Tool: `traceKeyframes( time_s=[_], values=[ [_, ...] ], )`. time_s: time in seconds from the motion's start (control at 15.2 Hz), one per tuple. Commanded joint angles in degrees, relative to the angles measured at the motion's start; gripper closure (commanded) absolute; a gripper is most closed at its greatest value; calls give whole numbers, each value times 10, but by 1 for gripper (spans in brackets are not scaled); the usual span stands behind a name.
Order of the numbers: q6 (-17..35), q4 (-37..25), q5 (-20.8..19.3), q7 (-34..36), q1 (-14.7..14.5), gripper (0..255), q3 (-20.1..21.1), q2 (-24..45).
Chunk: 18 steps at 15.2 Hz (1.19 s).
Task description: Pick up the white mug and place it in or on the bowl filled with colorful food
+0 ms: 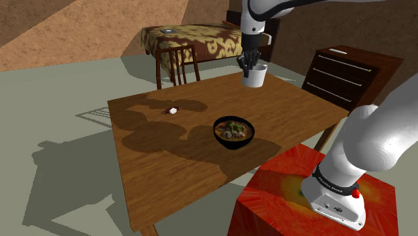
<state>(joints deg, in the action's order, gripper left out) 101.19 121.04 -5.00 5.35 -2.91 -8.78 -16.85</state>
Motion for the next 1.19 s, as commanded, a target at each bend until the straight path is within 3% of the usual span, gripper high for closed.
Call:
traceKeyframes(
  time_s=[0.0,0.99,1.12],
  values=[
    [-2,18,5,29,-11,255,19,-18],
    [-32,54,73,232,-94,255,164,-79],
    [-16,69,74,232,-94,255,165,-79]
  ],
)
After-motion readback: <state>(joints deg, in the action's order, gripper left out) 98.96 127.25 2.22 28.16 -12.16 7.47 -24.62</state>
